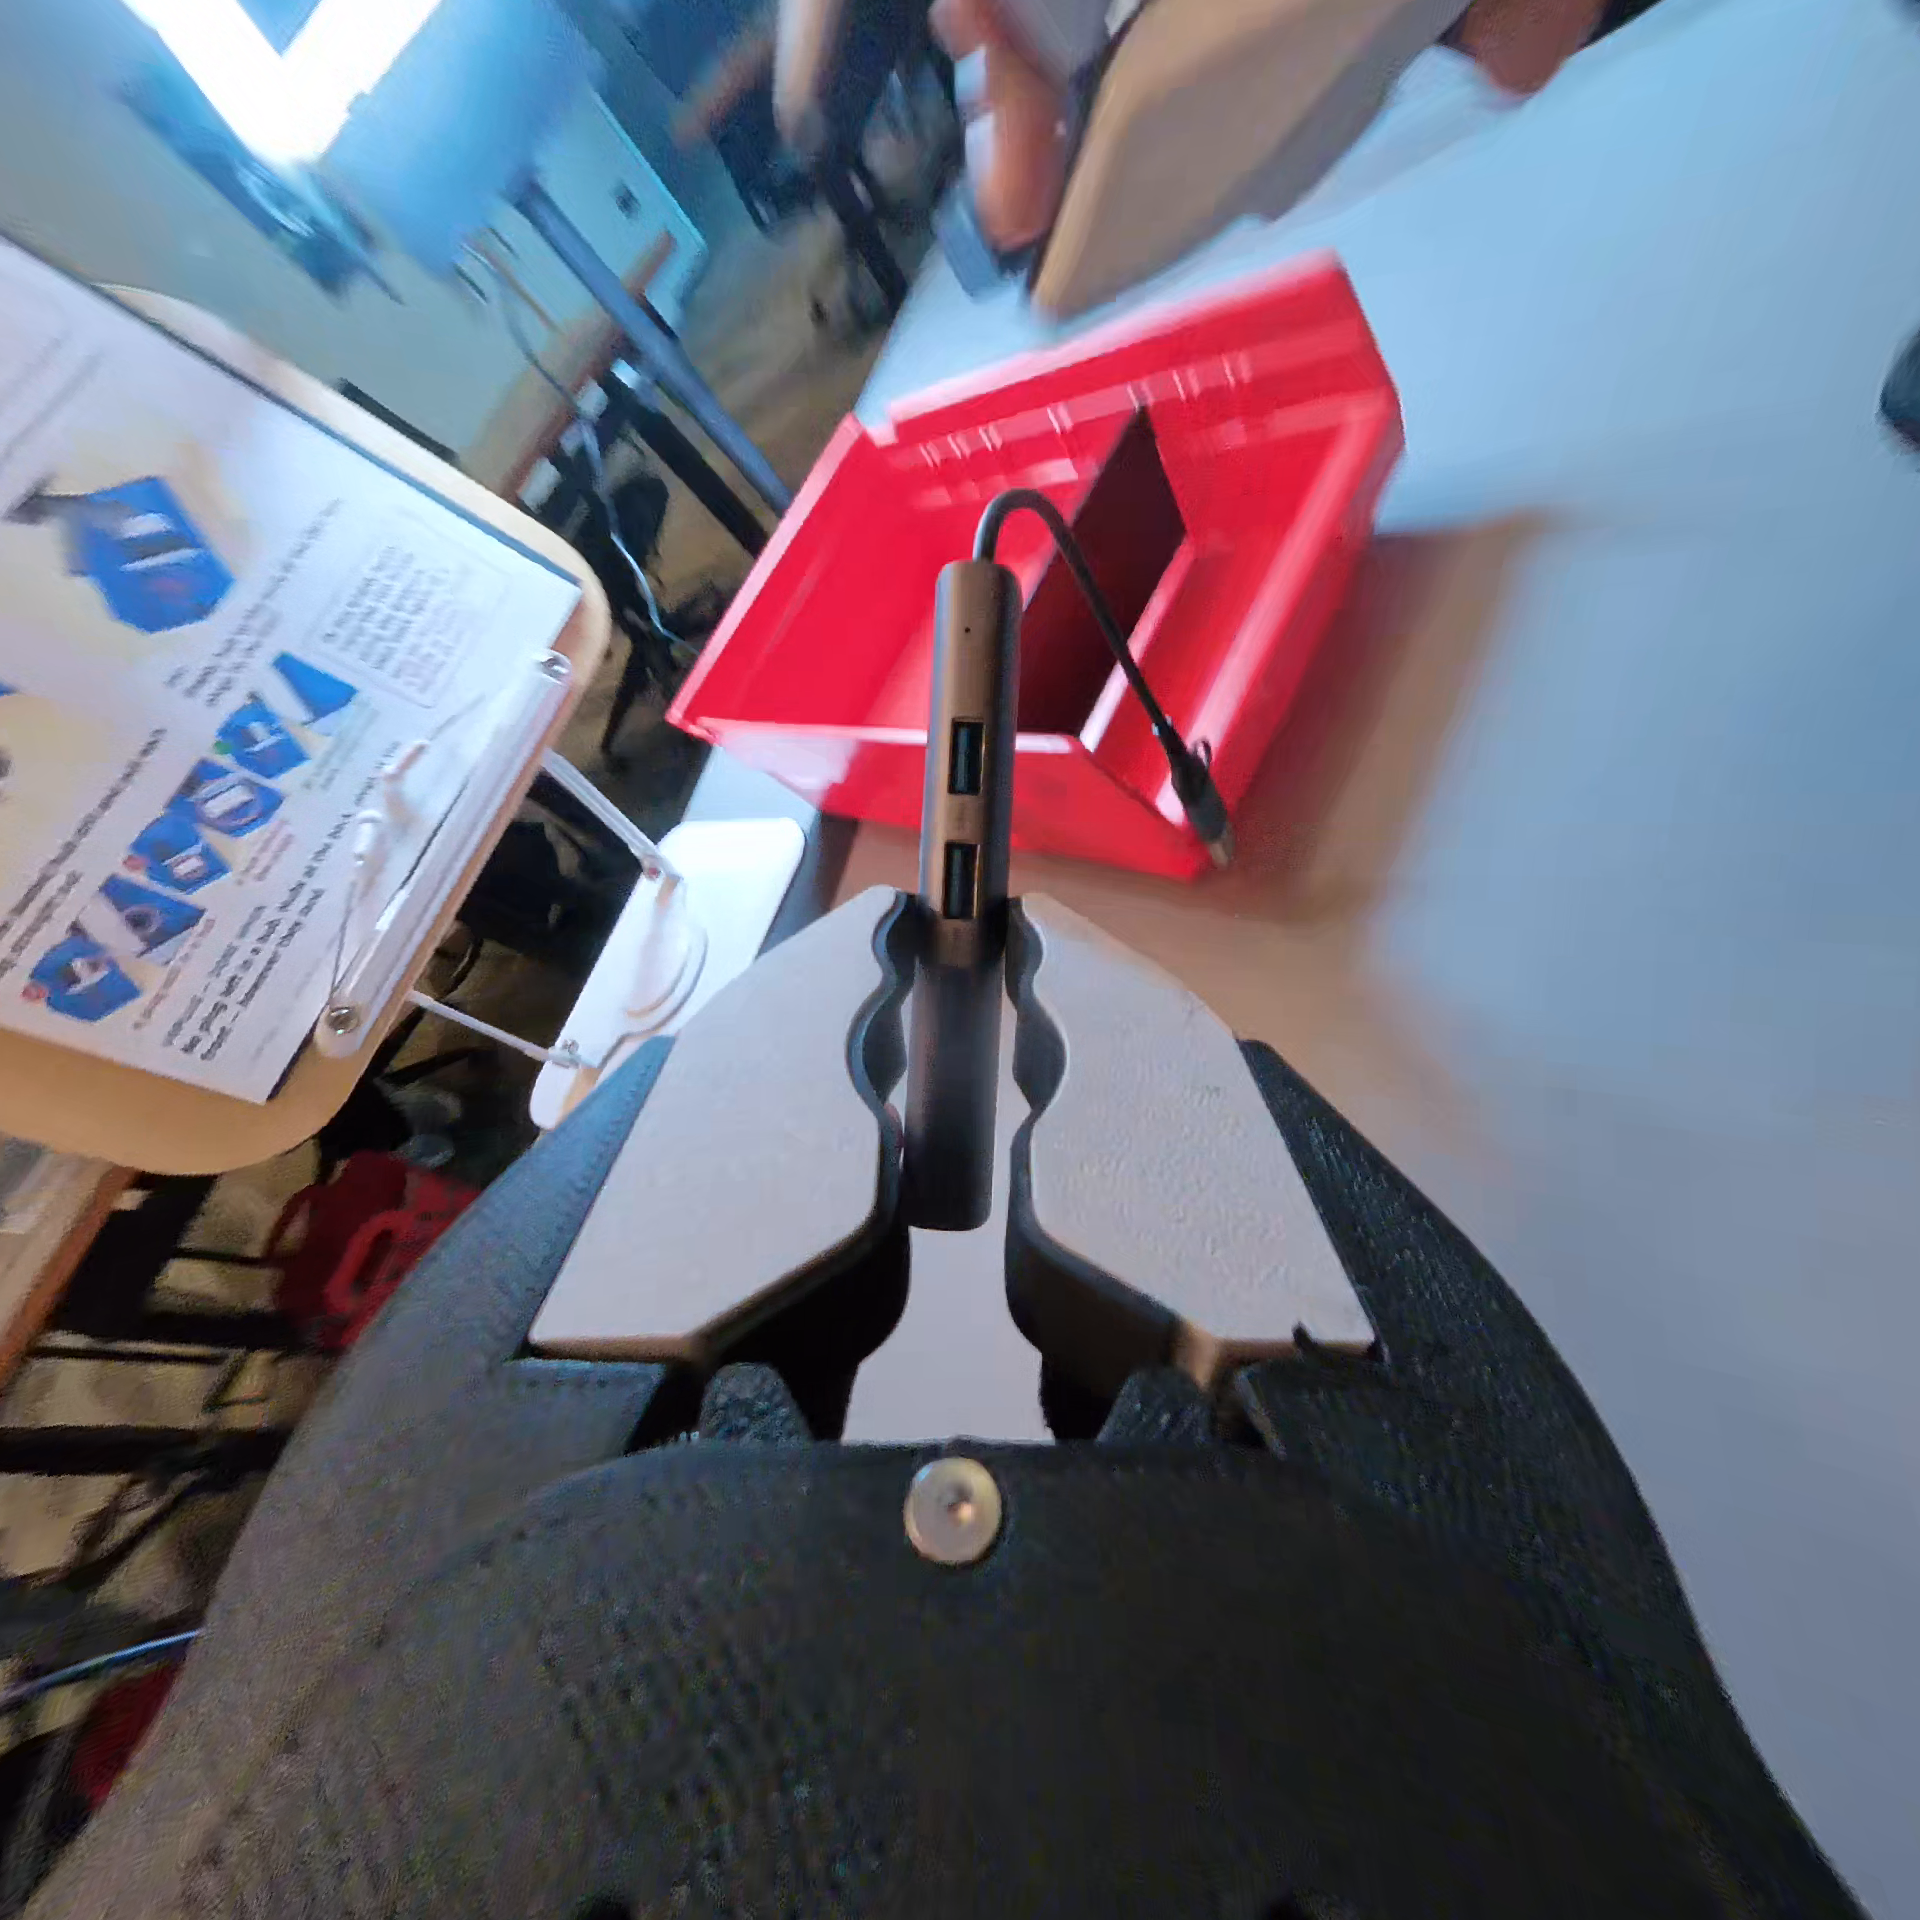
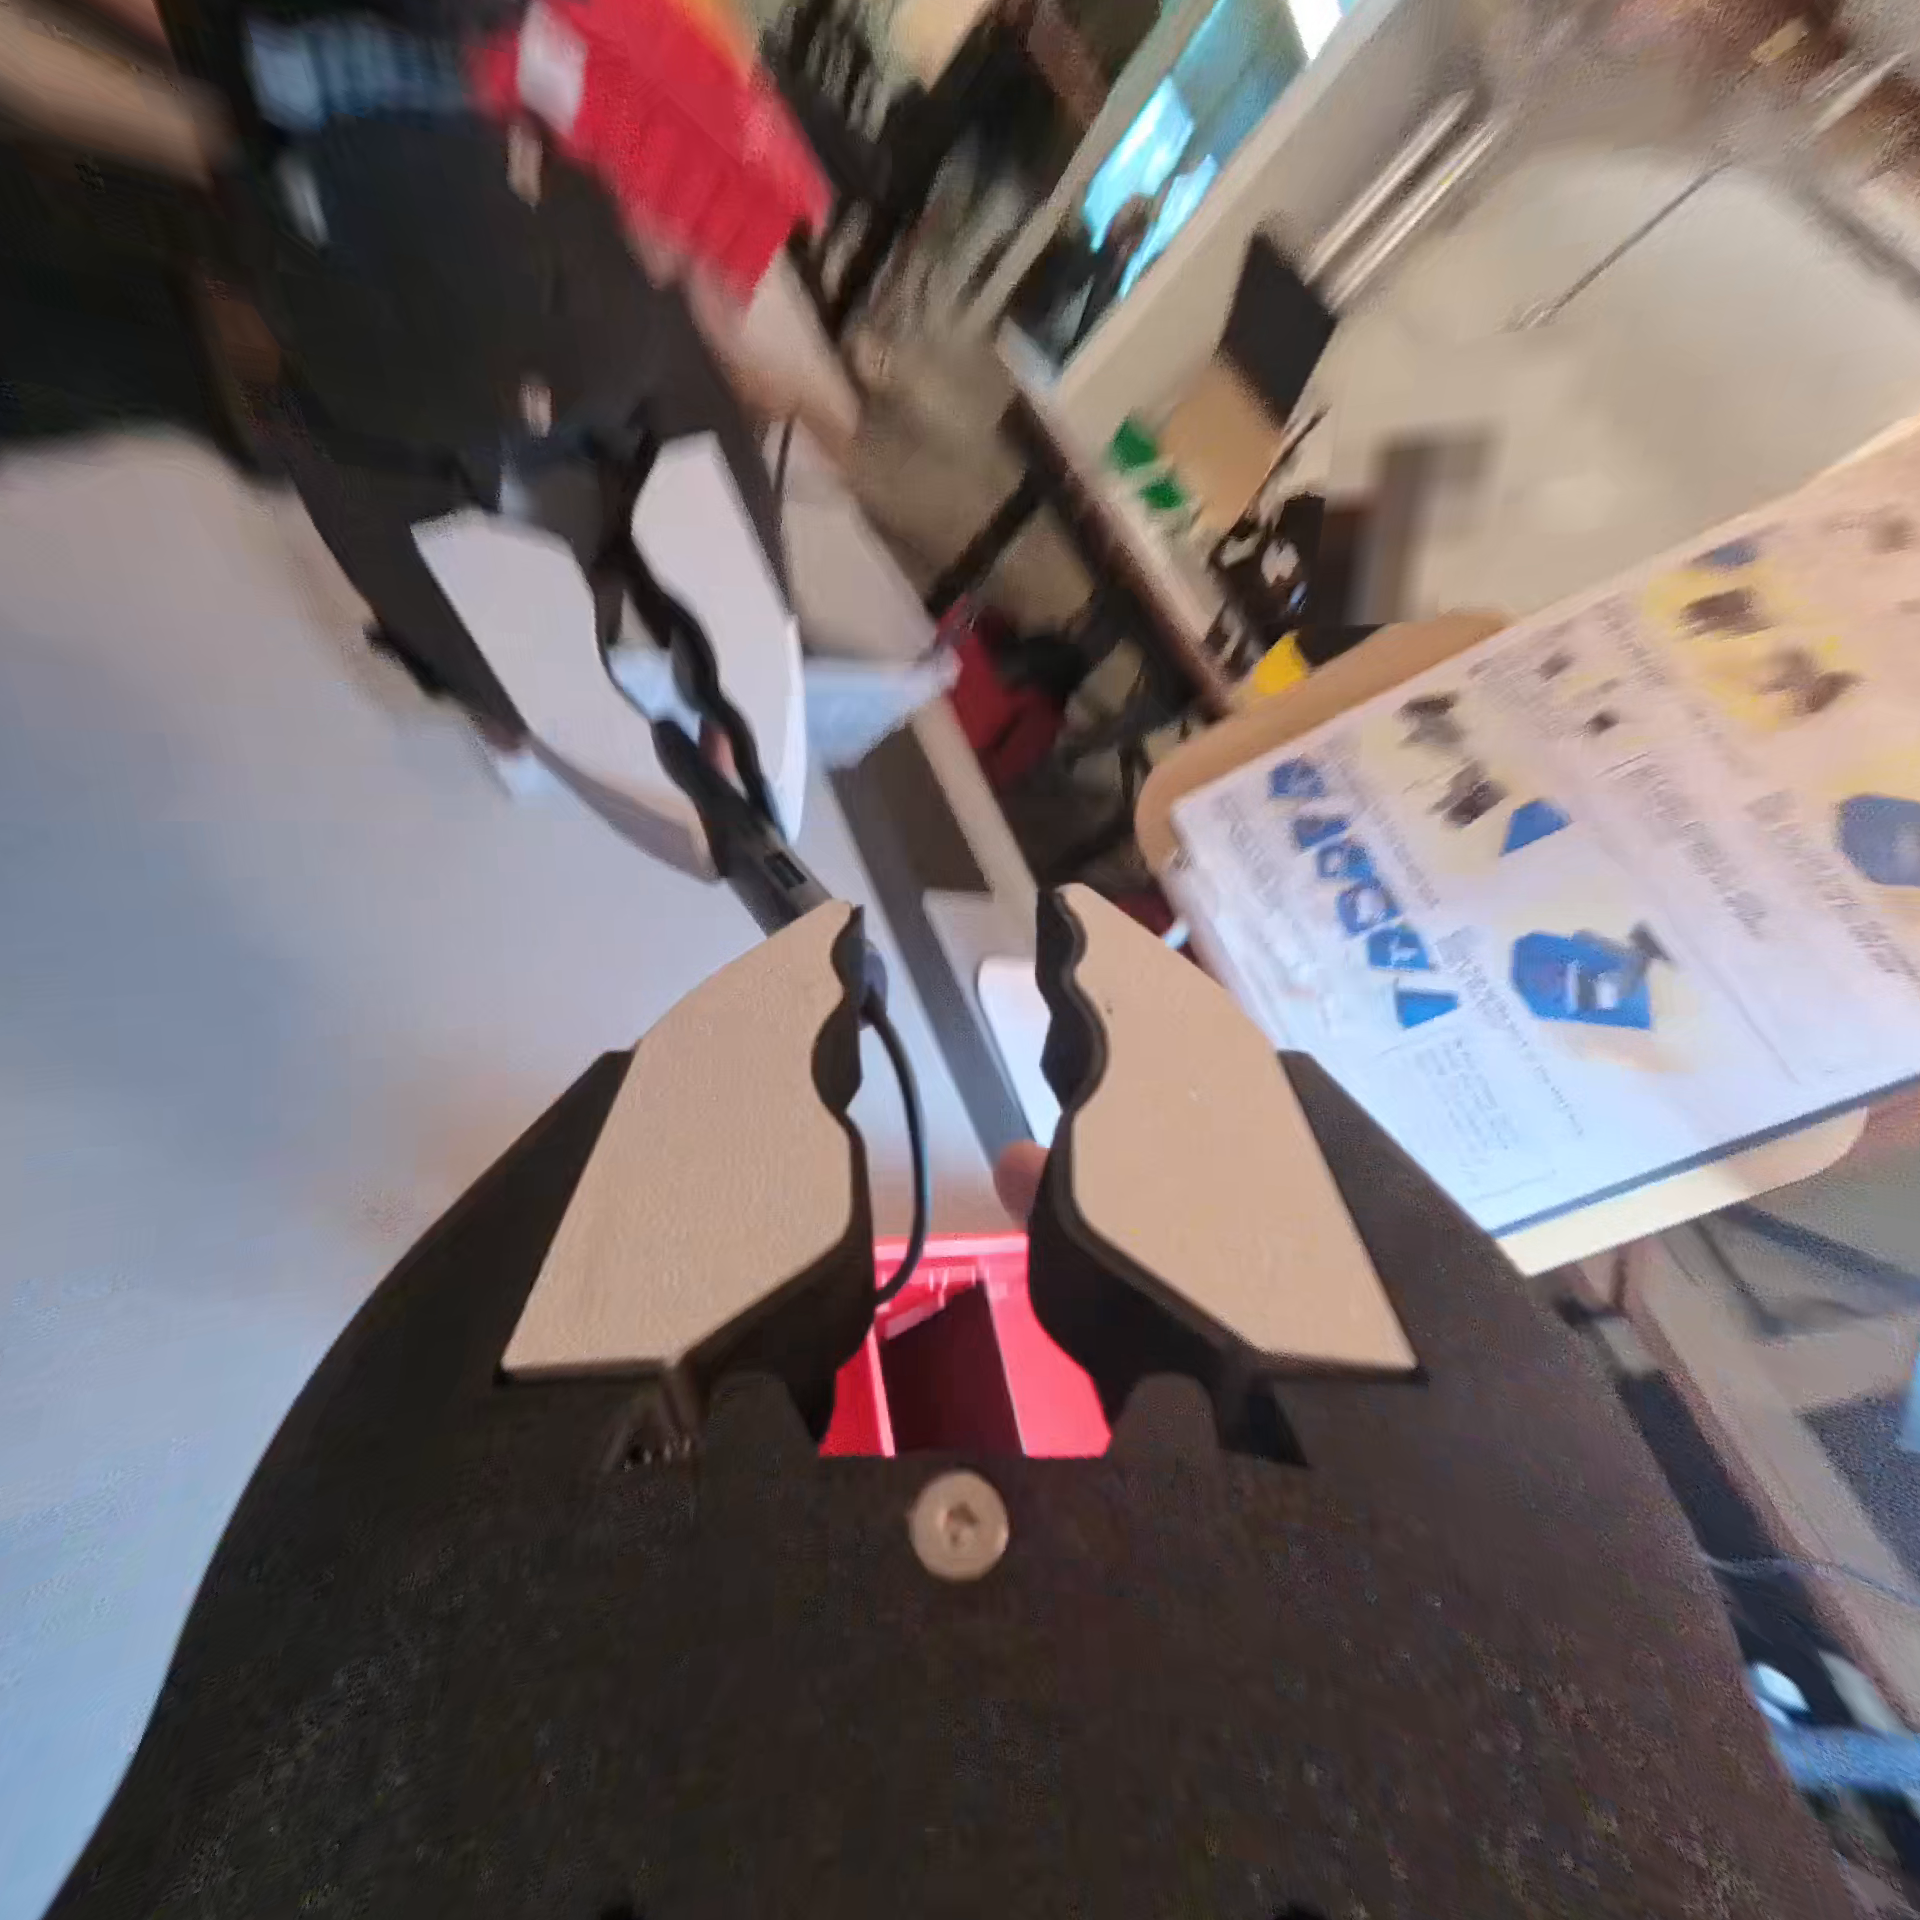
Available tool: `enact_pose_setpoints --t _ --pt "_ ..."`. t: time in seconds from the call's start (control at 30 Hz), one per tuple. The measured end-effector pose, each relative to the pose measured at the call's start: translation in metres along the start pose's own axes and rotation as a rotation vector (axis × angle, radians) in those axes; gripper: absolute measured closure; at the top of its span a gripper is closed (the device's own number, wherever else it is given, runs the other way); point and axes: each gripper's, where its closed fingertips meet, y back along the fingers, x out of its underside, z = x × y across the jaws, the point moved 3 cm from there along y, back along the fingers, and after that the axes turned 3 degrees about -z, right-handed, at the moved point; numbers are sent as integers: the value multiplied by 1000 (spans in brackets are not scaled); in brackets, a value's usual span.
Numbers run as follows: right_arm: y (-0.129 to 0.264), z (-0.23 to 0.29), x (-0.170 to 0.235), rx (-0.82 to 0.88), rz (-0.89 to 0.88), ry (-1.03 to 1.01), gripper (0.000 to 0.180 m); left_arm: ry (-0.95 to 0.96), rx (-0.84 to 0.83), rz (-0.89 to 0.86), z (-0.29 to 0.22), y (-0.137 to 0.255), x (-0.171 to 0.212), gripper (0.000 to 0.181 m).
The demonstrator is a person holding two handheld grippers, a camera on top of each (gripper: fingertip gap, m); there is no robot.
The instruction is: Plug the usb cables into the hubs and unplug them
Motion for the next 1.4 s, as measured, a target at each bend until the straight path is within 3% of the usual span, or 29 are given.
enact_pose_setpoints --t 0.1,0.23,0.37,0.43,0.6,0.73,1.03,1.1,1.23,1.4 --pt "30 -19 -25 -21 -205 -173 151 174 -22 -213 22 20 -12 164" --pt "40 -39 -10 4 -242 -265 150 323 58 -475 29 45 -33 165" --pt "26 -15 0 -216 -226 -381 141 373 164 -643 22 58 -50 165" --pt "15 9 -2 -312 -202 -339 138 378 199 -668 16 57 -54 165" --pt "-10 48 -9 -366 -195 -216 139 338 330 -592 -14 35 -51 164" --pt "-9 54 -11 -387 -249 -202 159 298 404 -520 -32 24 -47 165" --pt "-14 61 3 -388 -140 -85 162 243 379 -332 -39 11 -33 164" --pt "-11 52 4 -334 -123 -56 162 267 314 -313 -21 22 -34 154" --pt "4 20 9 -213 -117 -65 162 244 -13 -183 44 75 -10 150" --pt "14 3 12 -158 -133 -98 162 297 -242 406 83 136 108 151"
